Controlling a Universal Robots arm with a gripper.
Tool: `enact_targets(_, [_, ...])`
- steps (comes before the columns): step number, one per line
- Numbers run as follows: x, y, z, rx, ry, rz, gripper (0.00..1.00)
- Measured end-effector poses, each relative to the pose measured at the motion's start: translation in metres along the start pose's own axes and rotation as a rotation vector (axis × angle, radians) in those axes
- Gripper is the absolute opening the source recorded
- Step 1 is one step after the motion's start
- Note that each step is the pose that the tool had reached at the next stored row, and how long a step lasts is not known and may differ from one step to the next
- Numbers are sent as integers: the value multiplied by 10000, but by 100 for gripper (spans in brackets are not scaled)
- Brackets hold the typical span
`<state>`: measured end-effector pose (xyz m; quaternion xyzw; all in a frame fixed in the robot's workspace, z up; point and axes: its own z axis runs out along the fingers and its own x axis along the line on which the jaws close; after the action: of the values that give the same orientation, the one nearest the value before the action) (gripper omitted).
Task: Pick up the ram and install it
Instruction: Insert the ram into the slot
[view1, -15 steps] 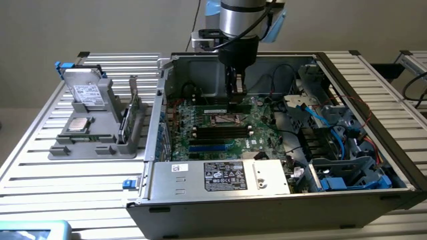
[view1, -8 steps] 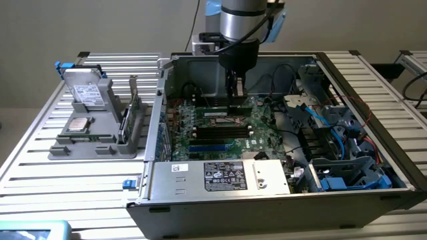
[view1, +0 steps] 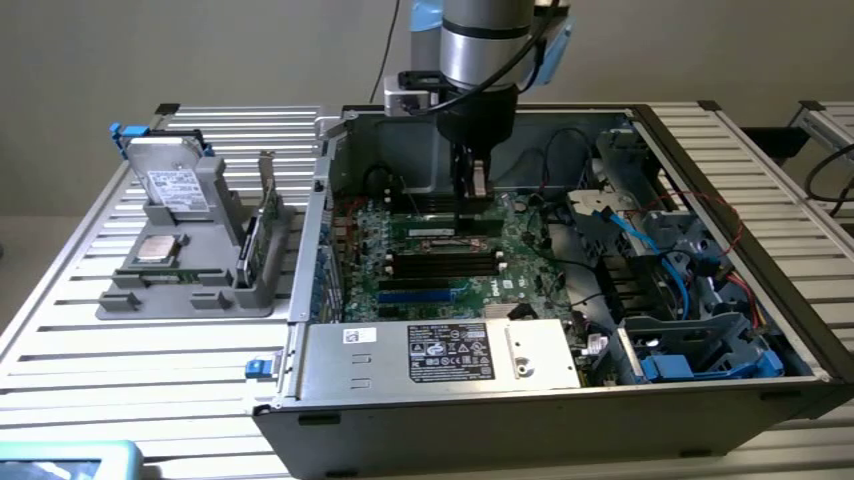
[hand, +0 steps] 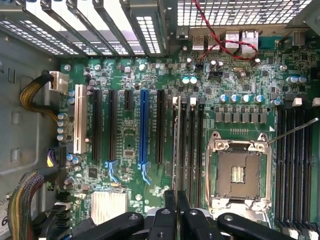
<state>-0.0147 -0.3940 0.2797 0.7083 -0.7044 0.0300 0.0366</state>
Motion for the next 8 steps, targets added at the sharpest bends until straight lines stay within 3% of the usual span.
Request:
enact_targets(3, [-1,0,15,1,201,3,13])
enact_targets(5, [-4,0,30,3,305,3,13])
enact_targets(8, [-10,-4,65,3,329,4,13])
